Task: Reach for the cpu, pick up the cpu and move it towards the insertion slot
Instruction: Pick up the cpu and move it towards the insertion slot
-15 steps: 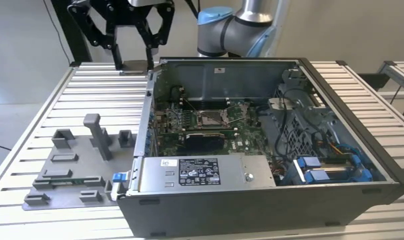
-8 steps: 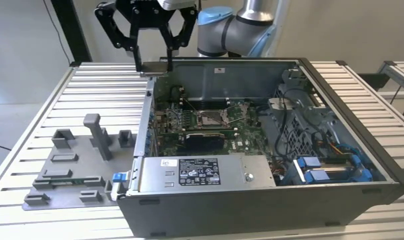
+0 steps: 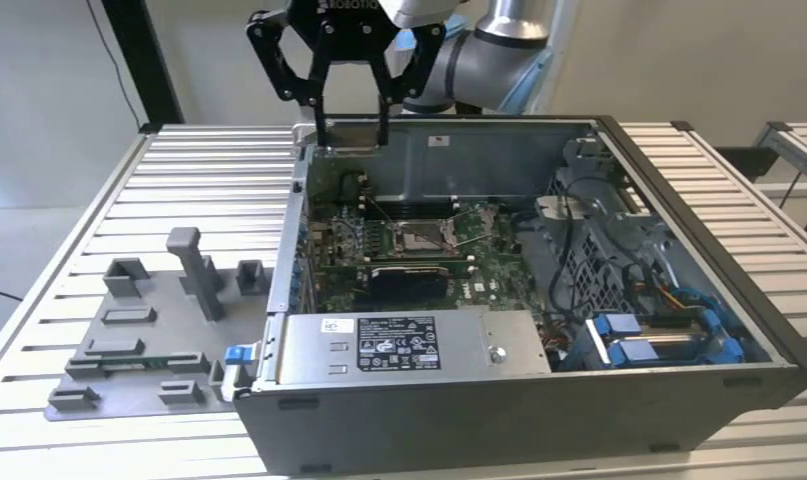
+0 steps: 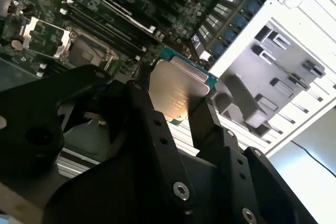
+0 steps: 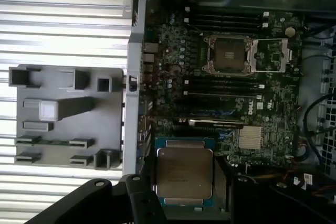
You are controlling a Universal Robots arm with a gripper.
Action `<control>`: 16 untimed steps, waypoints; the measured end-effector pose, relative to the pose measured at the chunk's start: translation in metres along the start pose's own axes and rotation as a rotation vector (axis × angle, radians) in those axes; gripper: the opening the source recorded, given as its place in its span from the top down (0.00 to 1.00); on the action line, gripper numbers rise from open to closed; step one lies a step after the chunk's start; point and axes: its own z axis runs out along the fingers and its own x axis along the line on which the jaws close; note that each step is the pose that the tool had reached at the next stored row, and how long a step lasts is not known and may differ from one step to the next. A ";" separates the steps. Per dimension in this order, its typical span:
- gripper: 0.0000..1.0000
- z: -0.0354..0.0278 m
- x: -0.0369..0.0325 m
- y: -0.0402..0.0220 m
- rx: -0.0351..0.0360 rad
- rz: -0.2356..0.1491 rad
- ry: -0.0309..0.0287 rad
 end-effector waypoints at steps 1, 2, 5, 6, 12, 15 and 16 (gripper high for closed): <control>1.00 0.0005 -0.0045 -0.0001 0.0000 0.000 0.0000; 1.00 0.0009 -0.0090 -0.0002 -0.0001 0.000 0.0000; 1.00 0.0023 -0.0229 -0.0005 0.0000 0.000 0.0000; 1.00 0.0027 -0.0274 -0.0006 0.0000 0.000 0.0000; 1.00 0.0050 -0.0546 -0.0013 -0.0001 0.000 -0.0003; 1.00 0.0059 -0.0681 -0.0017 0.0001 0.000 -0.0002; 1.00 0.0063 -0.0718 -0.0018 0.0001 0.000 -0.0002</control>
